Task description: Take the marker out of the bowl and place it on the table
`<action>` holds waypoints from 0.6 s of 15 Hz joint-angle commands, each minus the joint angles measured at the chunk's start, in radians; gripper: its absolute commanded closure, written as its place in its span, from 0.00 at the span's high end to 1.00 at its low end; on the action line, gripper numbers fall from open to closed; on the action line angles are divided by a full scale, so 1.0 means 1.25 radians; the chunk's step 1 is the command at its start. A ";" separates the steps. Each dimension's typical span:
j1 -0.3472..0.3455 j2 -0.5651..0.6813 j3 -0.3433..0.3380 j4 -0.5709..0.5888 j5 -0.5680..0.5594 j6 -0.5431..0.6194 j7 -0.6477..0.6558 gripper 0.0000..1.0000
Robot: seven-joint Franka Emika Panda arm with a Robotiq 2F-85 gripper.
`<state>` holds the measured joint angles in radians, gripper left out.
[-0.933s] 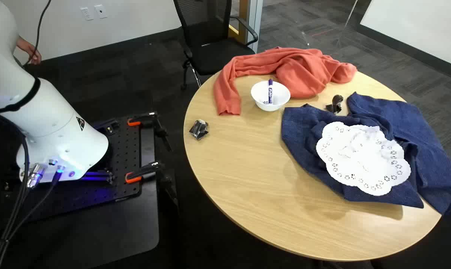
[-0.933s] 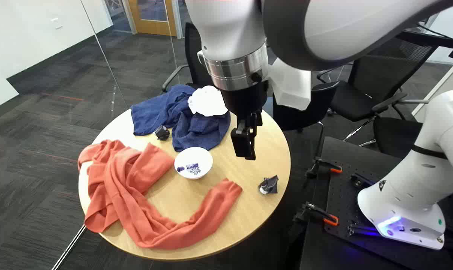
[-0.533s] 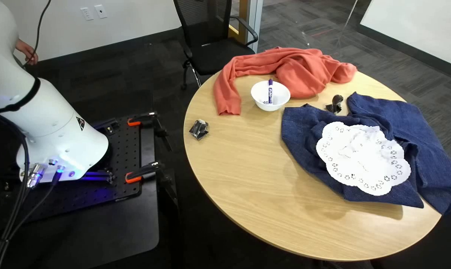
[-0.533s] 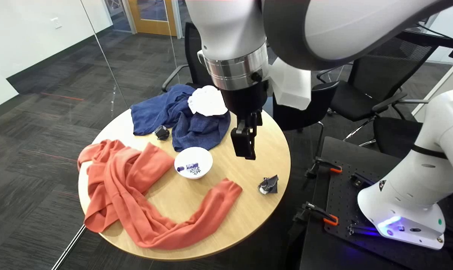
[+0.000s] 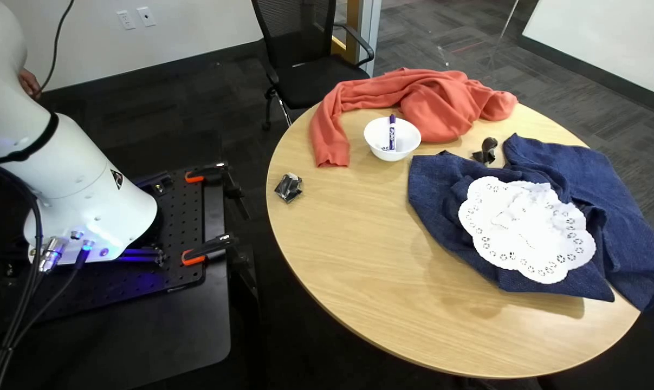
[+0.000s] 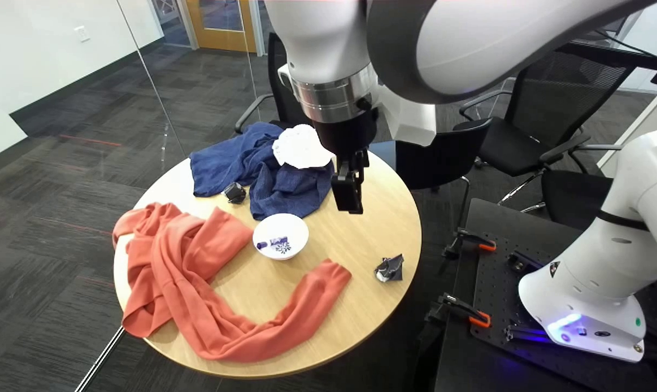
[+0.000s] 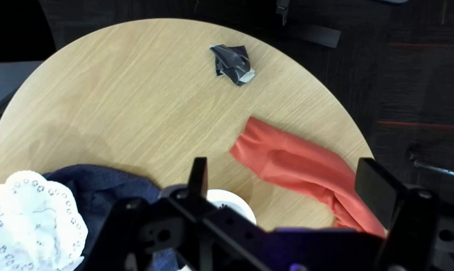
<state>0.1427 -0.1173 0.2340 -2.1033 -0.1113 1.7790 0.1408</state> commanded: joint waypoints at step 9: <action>-0.018 0.100 -0.097 0.021 0.024 0.290 -0.446 1.00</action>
<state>0.1314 -0.0209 0.1272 -2.0864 -0.1349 2.0599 -0.2795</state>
